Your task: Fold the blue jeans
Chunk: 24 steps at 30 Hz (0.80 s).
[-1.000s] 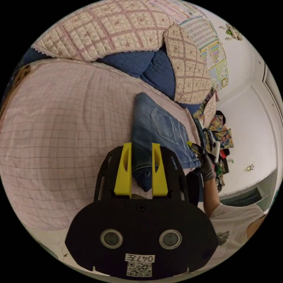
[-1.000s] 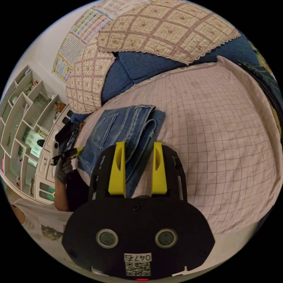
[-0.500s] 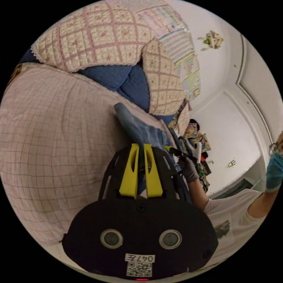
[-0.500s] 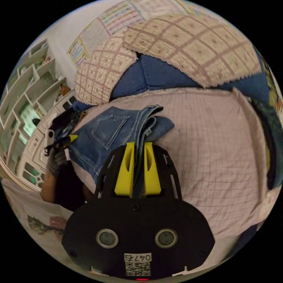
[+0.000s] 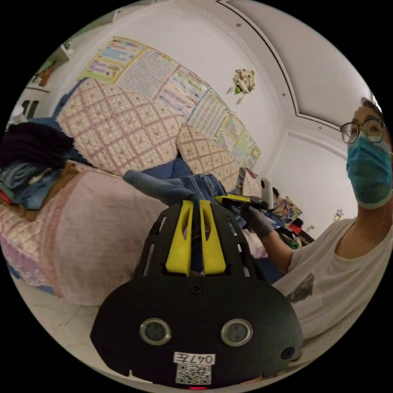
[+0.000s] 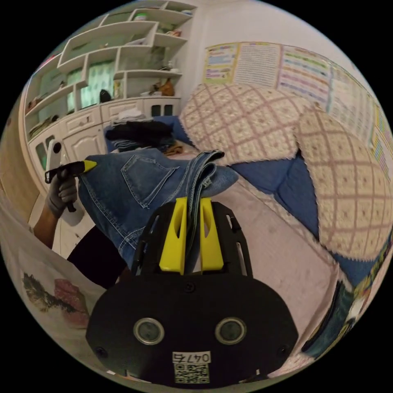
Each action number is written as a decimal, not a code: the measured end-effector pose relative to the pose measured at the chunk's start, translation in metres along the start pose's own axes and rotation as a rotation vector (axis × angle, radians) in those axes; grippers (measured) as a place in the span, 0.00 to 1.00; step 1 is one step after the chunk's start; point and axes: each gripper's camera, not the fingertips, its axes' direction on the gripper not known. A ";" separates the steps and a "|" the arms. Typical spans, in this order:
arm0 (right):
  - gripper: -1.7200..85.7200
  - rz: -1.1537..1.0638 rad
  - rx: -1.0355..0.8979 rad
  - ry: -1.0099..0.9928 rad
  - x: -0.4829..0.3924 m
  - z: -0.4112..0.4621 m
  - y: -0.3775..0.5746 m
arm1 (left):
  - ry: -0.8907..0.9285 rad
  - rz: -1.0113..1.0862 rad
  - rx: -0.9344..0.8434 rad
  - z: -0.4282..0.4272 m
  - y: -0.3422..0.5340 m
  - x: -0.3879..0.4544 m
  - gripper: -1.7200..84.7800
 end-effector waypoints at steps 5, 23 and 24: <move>0.03 -0.187 0.126 -0.064 -0.067 0.027 -0.113 | -0.219 0.105 0.117 -0.121 -0.050 0.004 0.01; 0.14 -0.222 0.225 0.011 -0.153 0.093 -0.246 | -0.813 -0.359 0.429 -0.246 -0.112 -0.164 0.13; 0.13 -0.214 0.226 0.067 -0.147 0.083 -0.224 | -0.854 -0.345 0.427 -0.244 -0.110 -0.148 0.13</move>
